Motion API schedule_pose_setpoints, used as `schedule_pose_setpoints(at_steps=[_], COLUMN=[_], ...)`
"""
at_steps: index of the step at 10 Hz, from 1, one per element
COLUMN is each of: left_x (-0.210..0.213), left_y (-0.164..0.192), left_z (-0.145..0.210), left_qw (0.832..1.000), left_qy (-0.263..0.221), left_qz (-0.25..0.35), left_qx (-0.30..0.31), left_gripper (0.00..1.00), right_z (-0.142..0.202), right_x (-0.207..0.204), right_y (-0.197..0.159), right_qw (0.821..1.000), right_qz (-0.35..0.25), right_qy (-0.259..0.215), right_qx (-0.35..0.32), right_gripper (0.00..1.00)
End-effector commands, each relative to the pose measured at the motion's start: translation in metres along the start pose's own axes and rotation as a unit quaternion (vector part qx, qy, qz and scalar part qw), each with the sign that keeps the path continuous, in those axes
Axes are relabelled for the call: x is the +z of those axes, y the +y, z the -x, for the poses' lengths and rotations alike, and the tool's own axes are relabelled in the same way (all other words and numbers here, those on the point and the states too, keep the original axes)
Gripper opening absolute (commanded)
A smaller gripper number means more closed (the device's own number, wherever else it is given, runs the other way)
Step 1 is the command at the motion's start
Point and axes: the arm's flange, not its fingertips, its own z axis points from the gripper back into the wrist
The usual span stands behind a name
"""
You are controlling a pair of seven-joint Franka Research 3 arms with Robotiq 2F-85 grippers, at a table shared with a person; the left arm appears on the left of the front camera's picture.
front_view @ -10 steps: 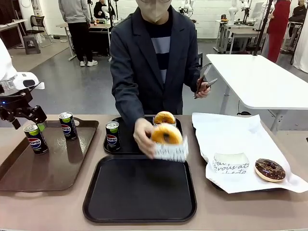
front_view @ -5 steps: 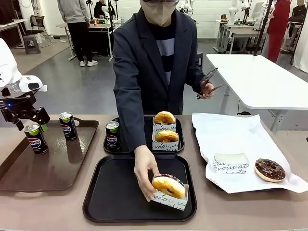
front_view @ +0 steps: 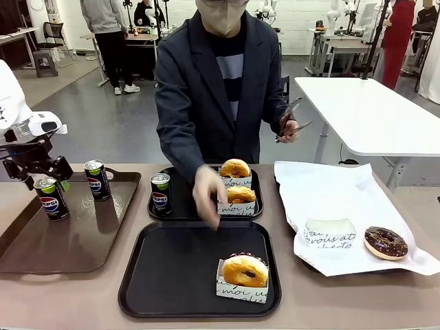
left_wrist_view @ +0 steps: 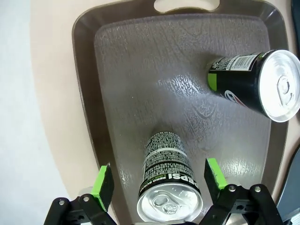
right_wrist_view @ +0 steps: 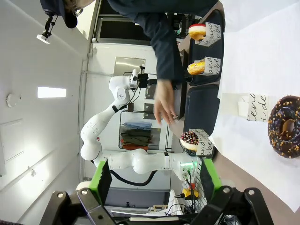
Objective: Set up donuts and drinks on trays.
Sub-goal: Pick up one Pepsi coke from the Handle tray and place it on the Flat Tray without a Pepsi coke.
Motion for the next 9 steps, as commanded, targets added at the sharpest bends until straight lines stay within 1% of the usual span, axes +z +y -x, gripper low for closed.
schedule_pose_setpoints(at_steps=[1, 4, 5, 6, 7, 8, 9], left_x=[-0.0054, -0.0107, -0.0112, -0.0116, -0.0113, -0.0118, -0.0117], left_y=[-0.0017, -0.0053, -0.0064, -0.0074, -0.0073, -0.0074, -0.0075], left_z=[0.0006, 0.003, 0.0054, 0.0078, 0.008, 0.0079, 0.008], left_qw=[1.0, 1.0, 1.0, 1.0, 1.0, 1.0, 1.0], left_qy=[-0.016, 0.01, 0.018, 0.02, 0.018, 0.016, 0.014], left_qz=[0.01, 0.011, 0.014, 0.016, 0.018, 0.017, 0.016], left_qx=[0.012, 0.008, 0.004, 0.001, 0.0, 0.001, -0.001], left_gripper=[1.0, 1.0, 0.94, 0.68, 0.37, 0.11, 0.0], right_z=[0.0002, 0.0002, 0.0002, 0.0002, 0.0002, 0.0002, 0.0002], right_x=[0.0002, 0.0002, 0.0002, 0.0002, 0.0002, 0.0002, 0.0002], right_y=[0.0, 0.0, 0.0, 0.0, 0.0, 0.0, 0.0], right_qw=[1.0, 1.0, 1.0, 1.0, 1.0, 1.0, 1.0], right_qz=[-0.006, -0.006, -0.006, -0.006, -0.006, -0.006, -0.006], right_qy=[-0.002, -0.002, -0.002, -0.002, -0.002, -0.002, -0.002], right_qx=[0.007, 0.007, 0.007, 0.007, 0.007, 0.007, 0.007], right_gripper=[1.0, 1.0, 1.0, 1.0, 1.0, 1.0, 1.0])
